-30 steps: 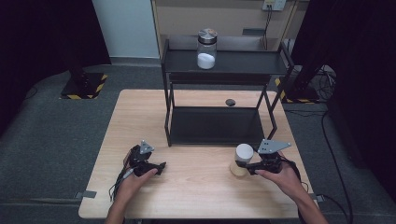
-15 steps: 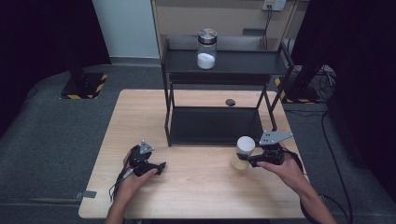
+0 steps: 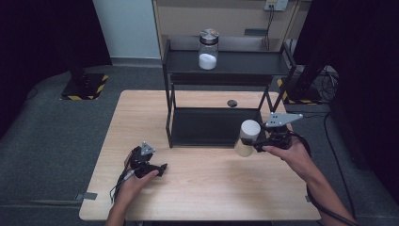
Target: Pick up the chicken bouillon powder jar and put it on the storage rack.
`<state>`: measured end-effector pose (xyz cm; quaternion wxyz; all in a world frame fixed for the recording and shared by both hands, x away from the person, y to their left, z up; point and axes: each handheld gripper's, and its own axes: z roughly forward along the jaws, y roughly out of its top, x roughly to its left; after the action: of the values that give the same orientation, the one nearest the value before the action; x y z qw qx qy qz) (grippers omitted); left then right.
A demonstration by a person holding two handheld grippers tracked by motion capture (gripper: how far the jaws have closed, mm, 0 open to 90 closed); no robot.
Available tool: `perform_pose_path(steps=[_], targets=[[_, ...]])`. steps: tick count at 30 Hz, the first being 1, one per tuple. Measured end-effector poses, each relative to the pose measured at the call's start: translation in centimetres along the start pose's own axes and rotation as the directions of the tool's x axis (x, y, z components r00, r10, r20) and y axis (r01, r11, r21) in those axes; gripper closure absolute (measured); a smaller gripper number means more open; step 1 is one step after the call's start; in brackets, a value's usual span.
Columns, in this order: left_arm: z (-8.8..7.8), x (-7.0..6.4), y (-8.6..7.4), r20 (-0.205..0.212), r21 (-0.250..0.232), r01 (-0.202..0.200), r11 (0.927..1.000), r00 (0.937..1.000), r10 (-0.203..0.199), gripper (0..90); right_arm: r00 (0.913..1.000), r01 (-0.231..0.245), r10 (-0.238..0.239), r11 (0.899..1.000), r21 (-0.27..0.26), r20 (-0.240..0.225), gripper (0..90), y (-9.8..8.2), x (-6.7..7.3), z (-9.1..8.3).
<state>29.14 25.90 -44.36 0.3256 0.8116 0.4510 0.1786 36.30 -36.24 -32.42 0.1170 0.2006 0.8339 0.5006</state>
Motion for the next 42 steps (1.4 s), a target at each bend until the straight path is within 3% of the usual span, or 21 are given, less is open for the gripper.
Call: perform_pose_path(steps=[18,23,28,39,42], targets=[[0.0,0.0,0.0,0.000,0.000,0.000,1.0000,1.0000,0.000,0.0,0.9997,0.001,-0.001,1.000,0.013,0.023,35.9,6.3,-1.9,-2.9],[0.0,0.0,0.0,0.000,0.000,0.000,1.0000,1.0000,0.000,0.0,0.9999,-0.011,0.011,1.000,0.025,-0.002,35.9,8.0,-2.6,-3.3],[0.0,0.0,0.0,-0.001,0.000,0.001,1.0000,1.0000,-0.001,0.0,0.9998,-0.017,0.018,1.000,0.025,-0.013,35.9,9.5,-2.7,-4.0],[0.0,-0.1,0.0,-0.004,0.000,0.005,1.0000,1.0000,-0.005,0.0,0.9999,-0.006,0.006,1.000,0.026,0.011,35.9,13.3,-2.5,-5.9],[0.0,-0.1,0.0,-0.004,0.000,0.005,1.0000,1.0000,-0.005,0.0,1.0000,0.005,-0.005,1.000,0.021,-0.005,35.9,14.2,-2.8,-6.4]])
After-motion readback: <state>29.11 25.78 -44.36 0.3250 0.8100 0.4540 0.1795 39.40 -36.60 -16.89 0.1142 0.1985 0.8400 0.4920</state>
